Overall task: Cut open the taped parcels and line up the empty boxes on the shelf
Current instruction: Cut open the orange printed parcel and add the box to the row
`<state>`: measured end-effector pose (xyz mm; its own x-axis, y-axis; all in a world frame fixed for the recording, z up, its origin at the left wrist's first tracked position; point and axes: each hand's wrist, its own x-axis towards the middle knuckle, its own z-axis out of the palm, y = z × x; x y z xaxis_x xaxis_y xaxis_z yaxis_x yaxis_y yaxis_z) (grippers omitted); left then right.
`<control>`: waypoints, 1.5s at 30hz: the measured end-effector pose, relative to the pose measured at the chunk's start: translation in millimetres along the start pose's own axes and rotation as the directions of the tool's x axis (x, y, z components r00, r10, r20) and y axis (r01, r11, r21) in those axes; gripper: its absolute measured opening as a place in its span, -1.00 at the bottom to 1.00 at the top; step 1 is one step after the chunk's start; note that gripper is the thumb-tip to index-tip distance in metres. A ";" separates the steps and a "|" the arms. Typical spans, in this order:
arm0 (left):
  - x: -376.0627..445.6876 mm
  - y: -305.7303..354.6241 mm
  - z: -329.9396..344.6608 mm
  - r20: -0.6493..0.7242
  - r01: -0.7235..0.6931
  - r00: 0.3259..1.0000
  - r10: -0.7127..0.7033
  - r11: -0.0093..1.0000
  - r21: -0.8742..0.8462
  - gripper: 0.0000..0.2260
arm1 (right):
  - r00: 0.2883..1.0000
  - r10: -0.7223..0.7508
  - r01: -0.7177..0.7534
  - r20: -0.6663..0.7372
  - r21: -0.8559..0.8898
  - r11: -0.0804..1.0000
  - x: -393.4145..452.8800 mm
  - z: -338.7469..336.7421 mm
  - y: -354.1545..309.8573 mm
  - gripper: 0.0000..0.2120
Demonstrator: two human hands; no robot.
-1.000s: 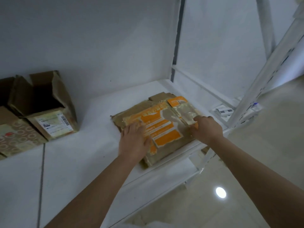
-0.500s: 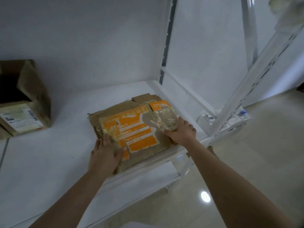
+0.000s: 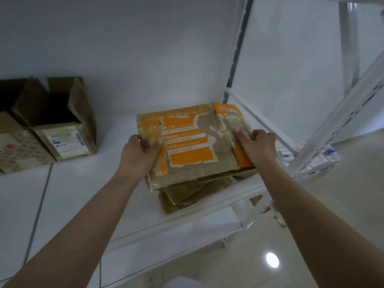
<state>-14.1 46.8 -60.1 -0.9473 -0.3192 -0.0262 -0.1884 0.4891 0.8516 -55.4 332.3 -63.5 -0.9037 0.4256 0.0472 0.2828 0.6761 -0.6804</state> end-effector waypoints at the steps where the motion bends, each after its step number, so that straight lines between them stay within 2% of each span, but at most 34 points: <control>1: 4.5 2.1 -7.0 -0.019 -0.008 1.000 0.008 0.999 -0.038 -0.46 | 1.000 -0.008 0.008 0.002 0.014 1.000 -1.3 0.5 -4.8 -0.26; 5: 11.7 3.3 -31.6 -0.078 -0.041 0.996 0.032 0.992 -0.117 -0.49 | 0.999 -0.029 0.026 0.027 0.108 0.994 -10.5 7.4 -21.9 -0.18; 8: 13.5 -9.1 -54.5 -0.070 -0.055 0.997 0.044 0.984 -0.167 -0.49 | 0.998 -0.033 0.023 0.048 0.186 0.982 -24.6 15.6 -26.3 -0.33; 11: 11.1 -27.2 -80.3 -0.066 -0.073 0.996 0.060 0.974 -0.213 -0.48 | 0.998 -0.041 0.031 0.047 0.199 0.979 -43.9 23.1 -39.7 -0.33; 16: 3.9 -52.6 -128.1 -0.068 -0.158 0.987 0.145 0.950 -0.268 -0.65 | 0.997 -0.073 0.067 0.029 0.171 0.983 -88.5 44.5 -77.0 -0.52; 18: 2.0 -69.7 -152.9 -0.083 -0.215 0.976 0.200 0.943 -0.253 -0.67 | 0.997 -0.075 0.070 0.018 0.186 0.980 -110.5 59.6 -96.6 -0.59; 21: -1.4 -95.2 -198.3 -0.130 -0.309 0.948 0.291 0.938 -0.157 -0.61 | 0.998 -0.053 0.046 0.025 0.237 0.970 -148.5 94.1 -127.4 -0.53; 27: 0.4 -155.3 -307.0 -0.156 -0.328 0.935 0.318 0.944 -0.042 -0.47 | 0.996 -0.077 0.053 0.050 0.370 0.927 -241.0 176.1 -186.9 -0.70; 31: -6.7 -185.1 -356.6 -0.157 -0.332 0.933 0.322 0.942 -0.041 -0.48 | 0.993 -0.111 0.081 0.047 0.424 0.902 -275.9 199.6 -215.2 -0.56; 33: -12.4 -198.1 -380.9 -0.196 -0.323 0.932 0.305 0.944 -0.069 -0.51 | 0.989 -0.146 0.114 0.037 0.448 0.887 -291.9 206.3 -236.0 -0.55; 38: -37.3 -236.9 -454.8 -0.279 -0.230 0.951 0.134 0.910 -0.345 -0.60 | 0.963 -0.259 0.176 0.074 0.555 0.813 -345.1 223.6 -300.6 -0.54; 41: -59.5 -257.2 -494.7 -0.283 -0.193 0.955 0.087 0.907 -0.373 -0.60 | 0.933 -0.330 0.164 0.143 0.648 0.744 -389.8 233.3 -327.5 -0.52; 45: -81.9 -282.4 -532.8 -0.312 -0.196 0.947 0.080 0.911 -0.363 -0.52 | 0.861 -0.447 0.149 0.243 0.720 0.678 -441.0 245.1 -344.8 -0.20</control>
<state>254.7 -497.7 -19.6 -0.8312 -0.5163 0.2062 0.1085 0.2132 0.9710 166.8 -235.8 -29.0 -0.9825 -0.0821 0.1672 -0.1743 0.0885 -0.9807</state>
